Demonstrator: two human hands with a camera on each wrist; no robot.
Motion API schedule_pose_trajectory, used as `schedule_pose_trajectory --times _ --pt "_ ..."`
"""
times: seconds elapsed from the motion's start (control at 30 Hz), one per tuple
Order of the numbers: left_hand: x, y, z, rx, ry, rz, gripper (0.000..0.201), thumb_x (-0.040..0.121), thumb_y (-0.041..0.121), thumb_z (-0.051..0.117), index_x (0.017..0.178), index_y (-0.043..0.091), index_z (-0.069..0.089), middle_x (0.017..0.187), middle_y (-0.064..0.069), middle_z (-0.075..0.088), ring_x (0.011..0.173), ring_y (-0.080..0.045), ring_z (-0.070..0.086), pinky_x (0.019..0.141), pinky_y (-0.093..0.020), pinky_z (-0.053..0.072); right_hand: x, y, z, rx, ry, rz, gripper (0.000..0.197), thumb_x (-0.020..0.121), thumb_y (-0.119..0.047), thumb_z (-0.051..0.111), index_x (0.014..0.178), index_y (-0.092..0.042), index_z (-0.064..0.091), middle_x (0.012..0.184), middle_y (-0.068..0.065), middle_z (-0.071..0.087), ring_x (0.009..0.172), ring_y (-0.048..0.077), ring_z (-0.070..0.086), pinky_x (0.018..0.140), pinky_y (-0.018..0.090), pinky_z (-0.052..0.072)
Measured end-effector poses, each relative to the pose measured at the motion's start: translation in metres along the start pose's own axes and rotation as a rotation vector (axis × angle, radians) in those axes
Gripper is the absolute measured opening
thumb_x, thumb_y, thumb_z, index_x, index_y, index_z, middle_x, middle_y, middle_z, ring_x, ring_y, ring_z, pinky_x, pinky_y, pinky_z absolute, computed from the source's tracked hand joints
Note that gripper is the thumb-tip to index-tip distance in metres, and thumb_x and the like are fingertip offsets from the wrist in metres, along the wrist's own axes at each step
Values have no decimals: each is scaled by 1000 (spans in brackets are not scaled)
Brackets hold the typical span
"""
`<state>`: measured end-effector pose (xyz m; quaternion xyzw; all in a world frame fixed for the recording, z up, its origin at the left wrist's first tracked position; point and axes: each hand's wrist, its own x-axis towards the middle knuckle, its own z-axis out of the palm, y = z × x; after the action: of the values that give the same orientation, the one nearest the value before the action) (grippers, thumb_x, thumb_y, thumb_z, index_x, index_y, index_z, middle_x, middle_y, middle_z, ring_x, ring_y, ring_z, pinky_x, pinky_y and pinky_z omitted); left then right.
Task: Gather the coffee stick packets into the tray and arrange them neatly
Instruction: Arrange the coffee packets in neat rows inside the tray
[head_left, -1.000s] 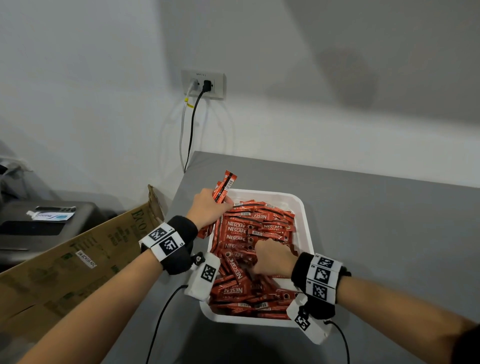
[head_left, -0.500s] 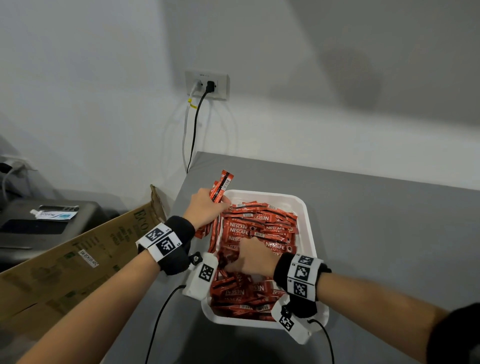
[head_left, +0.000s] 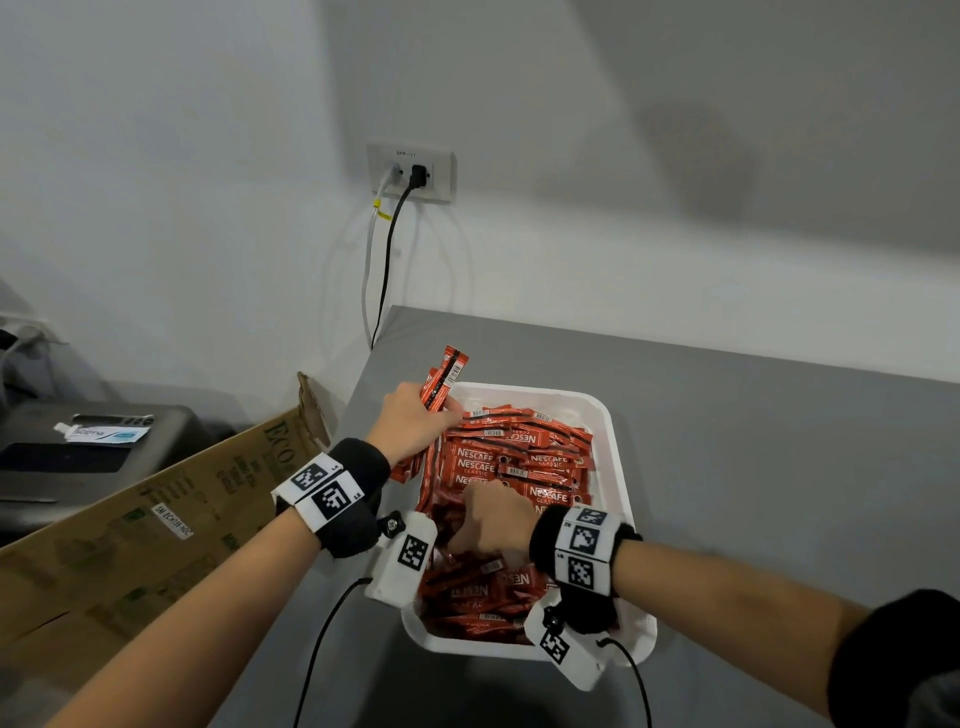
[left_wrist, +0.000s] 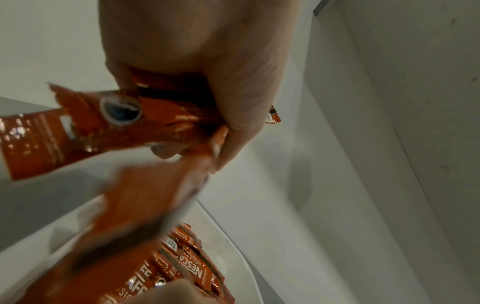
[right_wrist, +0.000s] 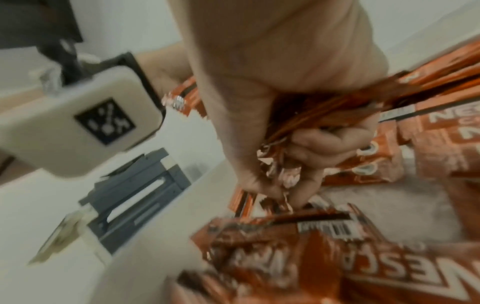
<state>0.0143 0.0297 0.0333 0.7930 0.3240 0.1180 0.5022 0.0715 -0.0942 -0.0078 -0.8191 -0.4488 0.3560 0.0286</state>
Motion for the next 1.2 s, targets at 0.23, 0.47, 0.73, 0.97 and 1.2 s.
schedule_pose_trajectory --times 0.23,0.47,0.73,0.97,1.2 --pt "4 -6 -8 -33 73 6 17 87 15 59 89 -1 63 80 -17 54 71 -23 50 69 -28 45 -14 33 -33 412 130 -64 20 92 1 43 110 -8 46 76 2 59 55 10 56 49 18 47" --pt "2 -3 -6 0 64 21 9 88 16 59 86 7 59 67 -7 47 58 -14 44 60 -21 41 -4 31 -2 260 104 -140 15 85 -11 63 81 3 64 76 17 69 60 25 63 54 26 49" --pt "4 -11 -8 -27 71 14 29 88 15 59 97 -12 62 79 -15 56 64 -16 51 62 -20 44 1 15 10 -46 52 -86 52 73 -49 75 79 0 59 74 7 63 61 21 60 54 31 51" --pt "3 -10 -5 -3 56 37 14 89 17 58 85 4 58 60 0 46 46 -3 45 47 -8 39 -4 6 10 -178 111 -72 52 73 -53 74 61 -16 40 67 -2 51 70 22 55 57 28 43" --pt "3 -10 -5 0 45 45 15 89 18 58 80 6 54 58 2 45 46 -5 44 46 -8 39 -7 6 13 -105 24 -52 34 80 -35 73 77 -14 47 78 0 52 78 20 53 61 27 43"
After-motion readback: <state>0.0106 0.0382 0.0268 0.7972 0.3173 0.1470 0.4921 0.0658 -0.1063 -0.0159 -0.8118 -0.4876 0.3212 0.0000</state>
